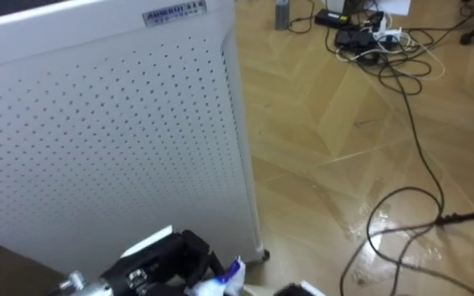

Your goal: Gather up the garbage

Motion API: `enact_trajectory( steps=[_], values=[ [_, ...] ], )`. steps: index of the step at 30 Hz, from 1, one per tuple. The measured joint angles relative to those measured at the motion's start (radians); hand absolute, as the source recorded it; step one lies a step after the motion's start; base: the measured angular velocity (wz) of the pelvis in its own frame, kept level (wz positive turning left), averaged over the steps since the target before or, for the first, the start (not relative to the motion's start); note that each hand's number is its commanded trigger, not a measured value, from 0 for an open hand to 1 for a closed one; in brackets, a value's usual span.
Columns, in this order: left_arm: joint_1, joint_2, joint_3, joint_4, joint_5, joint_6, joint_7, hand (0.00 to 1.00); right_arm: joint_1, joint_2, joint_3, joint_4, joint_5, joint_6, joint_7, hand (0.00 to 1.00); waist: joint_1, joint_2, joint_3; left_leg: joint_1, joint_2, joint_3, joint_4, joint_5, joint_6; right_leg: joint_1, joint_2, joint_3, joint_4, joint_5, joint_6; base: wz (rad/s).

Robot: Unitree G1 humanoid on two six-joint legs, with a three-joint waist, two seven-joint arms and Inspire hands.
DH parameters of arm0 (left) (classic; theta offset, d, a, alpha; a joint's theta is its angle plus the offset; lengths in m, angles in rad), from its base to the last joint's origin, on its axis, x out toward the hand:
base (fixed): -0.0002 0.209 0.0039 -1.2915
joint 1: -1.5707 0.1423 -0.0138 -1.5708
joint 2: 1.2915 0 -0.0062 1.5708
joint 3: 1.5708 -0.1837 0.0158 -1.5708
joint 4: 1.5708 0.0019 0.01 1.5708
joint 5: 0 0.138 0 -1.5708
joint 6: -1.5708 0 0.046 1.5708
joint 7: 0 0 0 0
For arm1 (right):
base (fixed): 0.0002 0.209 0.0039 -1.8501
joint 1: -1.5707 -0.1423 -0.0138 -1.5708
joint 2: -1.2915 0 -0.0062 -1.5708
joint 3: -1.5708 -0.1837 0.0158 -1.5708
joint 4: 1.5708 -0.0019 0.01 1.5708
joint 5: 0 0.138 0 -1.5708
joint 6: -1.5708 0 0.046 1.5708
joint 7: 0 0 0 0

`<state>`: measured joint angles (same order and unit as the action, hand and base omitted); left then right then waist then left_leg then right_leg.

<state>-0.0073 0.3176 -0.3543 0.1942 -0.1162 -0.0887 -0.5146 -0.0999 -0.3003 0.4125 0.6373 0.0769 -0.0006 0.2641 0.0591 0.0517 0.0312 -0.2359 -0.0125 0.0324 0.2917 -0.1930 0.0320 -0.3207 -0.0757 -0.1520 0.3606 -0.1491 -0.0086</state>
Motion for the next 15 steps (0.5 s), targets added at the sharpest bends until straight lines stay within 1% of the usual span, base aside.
enact_trajectory(
  steps=[2,3,5,8,10,12,13,14,15],
  values=[
    [0.001,-0.007,-0.012,0.035,0.000,0.000,0.001,1.00,-0.004,0.011,0.000,0.006,0.001,-0.009,-0.003,1.00,-0.001,-0.013,0.0014,-0.003,0.000,0.004,0.001,0.000,0.000,-0.002,0.000,0.000,0.000,0.001,-0.001,-0.06],
    [0.000,-0.014,-0.015,0.059,0.000,-0.001,0.001,1.00,-0.009,0.019,-0.001,0.029,0.002,-0.019,-0.004,1.00,-0.003,-0.021,0.0009,-0.006,0.000,0.006,0.006,0.000,0.000,-0.003,0.000,-0.001,-0.001,0.001,-0.002,0.00],
    [0.000,-0.023,-0.018,0.094,0.000,-0.005,0.001,1.00,-0.011,0.024,-0.003,0.056,0.003,-0.030,-0.009,1.00,-0.003,-0.026,-0.0017,-0.017,0.000,0.006,0.014,0.000,0.001,-0.008,-0.002,-0.006,-0.001,0.002,-0.003,0.05],
    [0.001,-0.031,-0.021,0.142,0.000,-0.005,-0.001,1.00,-0.012,0.028,-0.003,0.073,0.003,-0.031,-0.014,1.00,0.000,-0.025,-0.0019,-0.036,0.000,0.006,0.021,0.000,0.001,-0.023,-0.003,-0.011,0.000,0.005,-0.005,0.01],
    [0.001,-0.035,-0.024,0.145,-0.001,-0.005,-0.003,1.00,-0.018,0.028,-0.002,0.074,0.005,-0.032,-0.014,1.00,0.002,-0.025,-0.0021,-0.054,0.001,0.004,0.027,0.000,0.001,-0.038,-0.003,-0.013,0.001,0.008,-0.006,0.00],
    [0.001,-0.049,-0.031,0.153,-0.001,-0.005,-0.003,0.99,-0.026,0.032,-0.002,0.085,0.005,-0.034,-0.014,1.00,0.004,-0.024,-0.0027,-0.069,0.001,0.002,0.032,0.001,0.001,-0.052,-0.003,-0.010,0.003,0.008,-0.007,0.02],
    [0.001,-0.054,-0.032,0.160,-0.001,-0.005,-0.003,0.52,-0.026,0.033,-0.002,0.087,0.005,-0.034,-0.014,1.00,0.004,-0.024,-0.0028,-0.070,0.001,0.002,0.032,0.001,0.001,-0.053,-0.003,-0.009,0.003,0.008,-0.007,0.00],
    [0.001,-0.065,-0.032,0.171,-0.001,-0.005,-0.004,0.23,-0.026,0.036,-0.003,0.089,0.004,-0.034,-0.014,1.00,0.003,-0.024,-0.0028,-0.074,0.001,0.002,0.031,0.001,0.001,-0.056,-0.003,-0.007,0.004,0.008,-0.007,-0.03],
    [0.000,-0.072,-0.032,0.179,-0.001,-0.005,-0.004,0.00,-0.029,0.042,-0.003,0.088,0.004,-0.035,-0.013,1.00,0.003,-0.024,-0.0029,-0.081,0.001,0.005,0.032,0.001,0.001,-0.066,-0.002,-0.003,0.007,0.008,-0.007,-0.04]
  ],
)
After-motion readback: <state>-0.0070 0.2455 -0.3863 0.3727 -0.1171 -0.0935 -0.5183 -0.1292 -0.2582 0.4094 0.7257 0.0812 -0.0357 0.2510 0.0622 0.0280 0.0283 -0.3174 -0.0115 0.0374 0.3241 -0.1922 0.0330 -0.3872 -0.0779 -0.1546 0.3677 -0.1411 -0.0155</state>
